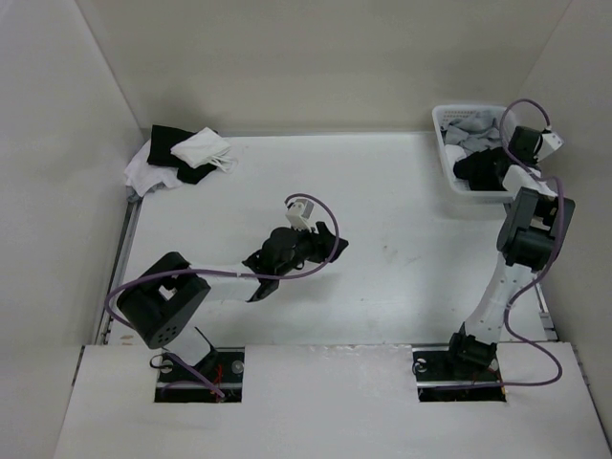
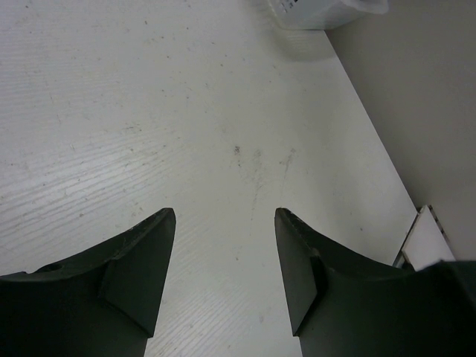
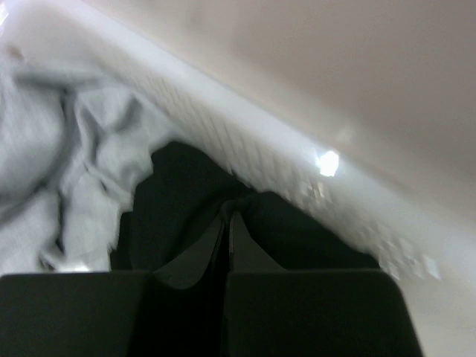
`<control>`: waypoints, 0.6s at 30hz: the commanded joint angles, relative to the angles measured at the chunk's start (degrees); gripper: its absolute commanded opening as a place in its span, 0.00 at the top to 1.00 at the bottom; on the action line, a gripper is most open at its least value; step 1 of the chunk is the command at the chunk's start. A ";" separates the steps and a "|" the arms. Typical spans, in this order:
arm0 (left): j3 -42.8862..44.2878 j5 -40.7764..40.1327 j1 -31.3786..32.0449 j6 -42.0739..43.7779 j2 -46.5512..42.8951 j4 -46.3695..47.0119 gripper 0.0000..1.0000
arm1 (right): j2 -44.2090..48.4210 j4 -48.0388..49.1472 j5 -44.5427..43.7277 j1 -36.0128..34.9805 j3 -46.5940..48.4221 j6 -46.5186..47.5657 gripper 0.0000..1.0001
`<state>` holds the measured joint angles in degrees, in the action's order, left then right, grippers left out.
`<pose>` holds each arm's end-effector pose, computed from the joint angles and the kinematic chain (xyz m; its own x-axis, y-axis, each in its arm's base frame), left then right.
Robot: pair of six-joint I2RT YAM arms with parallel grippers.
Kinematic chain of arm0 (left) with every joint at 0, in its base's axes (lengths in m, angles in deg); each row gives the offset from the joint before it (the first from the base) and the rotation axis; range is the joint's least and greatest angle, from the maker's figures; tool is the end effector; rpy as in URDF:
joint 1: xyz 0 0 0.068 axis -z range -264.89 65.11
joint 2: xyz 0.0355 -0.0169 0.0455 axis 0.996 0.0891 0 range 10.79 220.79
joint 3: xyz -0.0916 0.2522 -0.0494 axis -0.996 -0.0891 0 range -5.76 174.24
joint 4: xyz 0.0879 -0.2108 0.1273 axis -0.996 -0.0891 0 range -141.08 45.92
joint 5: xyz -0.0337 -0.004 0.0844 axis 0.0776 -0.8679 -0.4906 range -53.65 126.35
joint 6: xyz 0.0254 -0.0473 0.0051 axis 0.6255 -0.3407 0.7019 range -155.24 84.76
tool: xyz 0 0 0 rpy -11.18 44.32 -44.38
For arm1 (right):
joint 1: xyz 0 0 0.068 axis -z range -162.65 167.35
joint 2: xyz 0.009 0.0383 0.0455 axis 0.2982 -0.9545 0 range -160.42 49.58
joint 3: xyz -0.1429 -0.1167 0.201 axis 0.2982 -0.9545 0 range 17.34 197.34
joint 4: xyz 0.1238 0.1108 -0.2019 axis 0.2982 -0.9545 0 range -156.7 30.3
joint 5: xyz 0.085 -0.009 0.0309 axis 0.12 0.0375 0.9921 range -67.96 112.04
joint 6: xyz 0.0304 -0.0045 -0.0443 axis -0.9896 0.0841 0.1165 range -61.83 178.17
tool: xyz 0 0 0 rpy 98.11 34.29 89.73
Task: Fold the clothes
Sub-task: Grab the tank top from the pile, then move the tank top to the center of the board
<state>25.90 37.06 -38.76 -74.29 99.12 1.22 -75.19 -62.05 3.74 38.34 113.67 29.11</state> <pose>0.2107 -0.2199 0.1840 -0.5657 -0.3206 -0.7597 0.4803 0.6208 -0.6196 0.4695 -0.1921 0.2113 -0.1303 0.5438 -0.8290 0.7497 0.6012 0.2766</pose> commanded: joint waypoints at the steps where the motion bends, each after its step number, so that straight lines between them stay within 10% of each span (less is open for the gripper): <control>1: -0.72 1.05 -0.21 -0.59 0.00 4.62 0.46 | 14.00 13.06 -2.43 -3.27 -9.74 -1.70 1.00; 6: -1.42 1.14 -0.82 -1.47 -0.27 5.59 0.46 | 41.56 26.50 -3.84 -13.97 -28.28 -3.73 1.00; 18: -7.92 -4.57 -12.32 -9.02 -13.25 2.26 0.47 | 65.87 17.74 2.14 -44.30 -27.15 1.55 0.97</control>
<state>19.89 35.44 -47.35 -79.47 94.12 1.74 -11.14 -41.55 4.94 -1.57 87.18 28.87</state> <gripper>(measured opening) 0.534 0.032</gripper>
